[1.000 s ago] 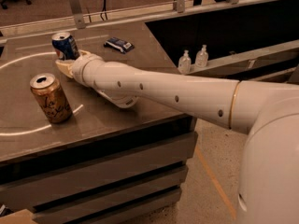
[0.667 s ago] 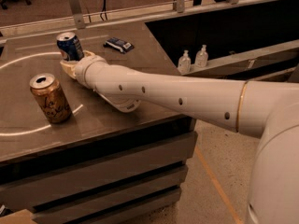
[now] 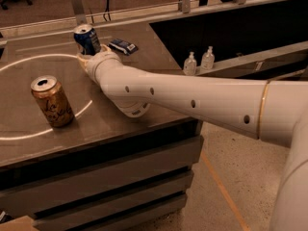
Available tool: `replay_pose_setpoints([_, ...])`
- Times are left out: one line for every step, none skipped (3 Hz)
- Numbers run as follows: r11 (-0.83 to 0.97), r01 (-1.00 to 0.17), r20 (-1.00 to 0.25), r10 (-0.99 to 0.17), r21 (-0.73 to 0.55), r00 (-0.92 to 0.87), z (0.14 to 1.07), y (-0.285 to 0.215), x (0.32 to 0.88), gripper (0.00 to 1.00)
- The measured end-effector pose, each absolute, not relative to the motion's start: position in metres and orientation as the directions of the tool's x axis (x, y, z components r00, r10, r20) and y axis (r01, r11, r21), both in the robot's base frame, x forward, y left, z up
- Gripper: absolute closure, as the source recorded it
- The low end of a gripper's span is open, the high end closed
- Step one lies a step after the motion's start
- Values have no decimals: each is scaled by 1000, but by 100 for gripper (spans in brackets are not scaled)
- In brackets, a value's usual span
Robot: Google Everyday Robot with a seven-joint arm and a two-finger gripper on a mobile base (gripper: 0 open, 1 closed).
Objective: Move pepsi can near rxbar blueberry
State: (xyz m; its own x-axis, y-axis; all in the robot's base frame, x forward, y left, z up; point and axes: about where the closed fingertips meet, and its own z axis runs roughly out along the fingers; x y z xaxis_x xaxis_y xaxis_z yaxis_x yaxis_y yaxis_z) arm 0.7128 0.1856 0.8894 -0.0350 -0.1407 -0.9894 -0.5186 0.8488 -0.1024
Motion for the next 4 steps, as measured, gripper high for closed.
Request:
replay_pose_setpoints([867, -488, -990, -134, -100, -35, 891, 176, 717, 100])
replay_pose_setpoints([868, -491, -992, -112, -70, -57, 882, 185, 721, 100])
replay_pose_setpoints([873, -484, -992, -108, -60, -72, 877, 190, 724, 100])
replay_pose_setpoints([884, -464, -992, -107, -60, -74, 875, 192, 734, 100])
